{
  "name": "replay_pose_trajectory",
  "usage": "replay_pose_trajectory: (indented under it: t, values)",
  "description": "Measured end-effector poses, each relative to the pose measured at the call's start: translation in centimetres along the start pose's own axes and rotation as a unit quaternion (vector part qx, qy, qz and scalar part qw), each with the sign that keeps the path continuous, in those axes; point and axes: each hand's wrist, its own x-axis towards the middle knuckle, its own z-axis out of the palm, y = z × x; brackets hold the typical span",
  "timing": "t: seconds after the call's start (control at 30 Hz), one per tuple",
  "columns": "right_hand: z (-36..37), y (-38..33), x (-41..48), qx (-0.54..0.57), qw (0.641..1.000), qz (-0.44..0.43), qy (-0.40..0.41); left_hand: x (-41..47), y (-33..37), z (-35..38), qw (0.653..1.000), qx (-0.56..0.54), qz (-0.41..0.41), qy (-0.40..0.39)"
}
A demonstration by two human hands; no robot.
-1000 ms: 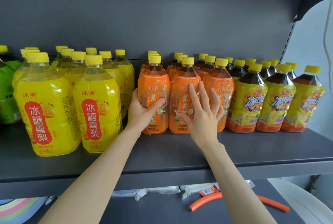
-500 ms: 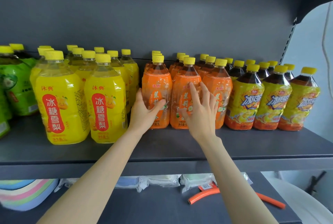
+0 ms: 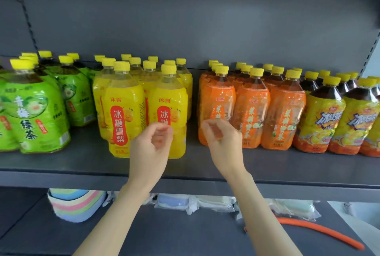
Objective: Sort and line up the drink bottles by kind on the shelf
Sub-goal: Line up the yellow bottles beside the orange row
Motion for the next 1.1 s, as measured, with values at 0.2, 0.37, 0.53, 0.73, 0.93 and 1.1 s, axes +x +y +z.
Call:
replay_pose_trajectory:
  t: [0.2, 0.37, 0.53, 0.73, 0.93, 1.1]
  values:
    - [6.3, -2.7, -0.8, 0.109, 0.987, 0.118, -0.023, 1.4, -5.2, -5.8, 0.996, 0.006, -0.004, 0.092]
    - [9.7, -3.8, -0.8, 0.192, 0.961, 0.198, -0.013, 3.9, -8.4, -7.3, 0.996, -0.016, -0.078, 0.031]
    - [10.6, -3.8, -0.9, 0.164, 0.961, 0.221, 0.013, 5.9, -9.8, -6.5, 0.989, -0.085, -0.107, -0.057]
    - [11.4, -4.8, -1.3, 0.108, 0.971, 0.211, 0.006, 6.5, -11.2, -7.1, 0.990, -0.088, -0.096, -0.055]
    - [13.7, -5.6, -1.4, 0.089, 0.979, 0.183, -0.007, 7.0, -12.9, -9.1, 0.993, -0.073, -0.089, -0.010]
    - [15.4, -6.2, -1.0, 0.044, 0.985, 0.167, -0.015, 7.2, -13.4, -9.8, 0.996, -0.041, -0.080, 0.006]
